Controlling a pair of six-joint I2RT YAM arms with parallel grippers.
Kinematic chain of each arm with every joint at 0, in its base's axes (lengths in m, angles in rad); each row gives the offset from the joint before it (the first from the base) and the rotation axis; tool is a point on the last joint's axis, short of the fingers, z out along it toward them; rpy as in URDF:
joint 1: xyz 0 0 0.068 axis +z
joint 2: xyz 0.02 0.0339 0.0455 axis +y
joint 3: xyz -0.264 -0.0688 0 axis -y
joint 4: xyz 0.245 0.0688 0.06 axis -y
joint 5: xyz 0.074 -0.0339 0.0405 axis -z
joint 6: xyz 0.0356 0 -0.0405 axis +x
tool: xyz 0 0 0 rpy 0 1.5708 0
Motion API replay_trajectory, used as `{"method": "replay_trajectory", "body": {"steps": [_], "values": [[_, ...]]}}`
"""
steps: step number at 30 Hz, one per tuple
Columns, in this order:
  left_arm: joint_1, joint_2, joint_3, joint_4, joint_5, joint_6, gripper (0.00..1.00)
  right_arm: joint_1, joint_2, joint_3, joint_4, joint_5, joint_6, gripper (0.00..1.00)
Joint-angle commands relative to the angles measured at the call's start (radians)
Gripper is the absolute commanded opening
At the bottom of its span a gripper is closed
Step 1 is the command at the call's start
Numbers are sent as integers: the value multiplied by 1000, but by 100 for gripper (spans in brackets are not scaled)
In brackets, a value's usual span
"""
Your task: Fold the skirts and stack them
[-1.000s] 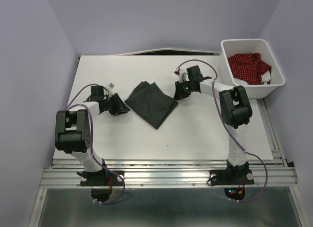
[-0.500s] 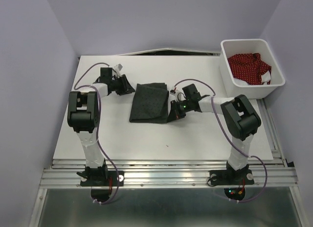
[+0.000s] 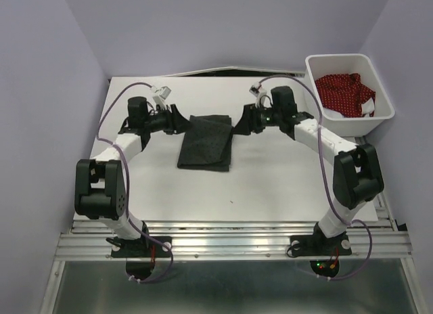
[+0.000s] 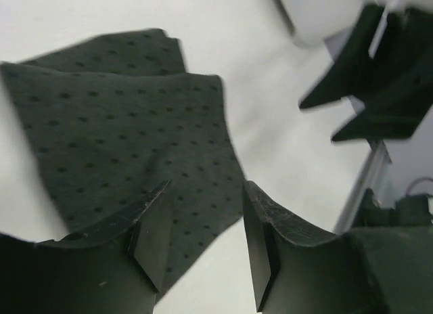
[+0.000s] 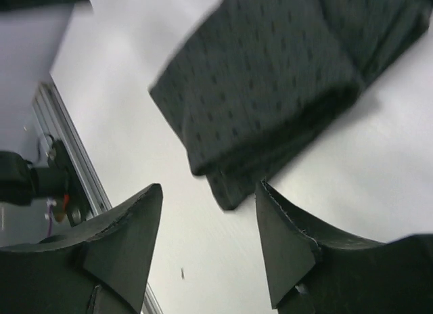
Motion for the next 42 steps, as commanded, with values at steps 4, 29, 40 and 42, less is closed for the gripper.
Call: {"method": "replay_trajectory", "body": {"steps": [4, 29, 40, 42], "values": [[-159, 58, -171, 466, 190, -290, 52, 8, 162, 220, 299, -128, 389, 63], [-221, -22, 16, -102, -93, 206, 61, 17, 514, 536, 349, -154, 339, 72], [-242, 48, 429, -721, -388, 1266, 99, -71, 133, 440, 64, 5, 63, 100], [-259, 88, 423, -717, -448, 1396, 99, -87, 95, 409, 25, 45, 46, 100]]}}
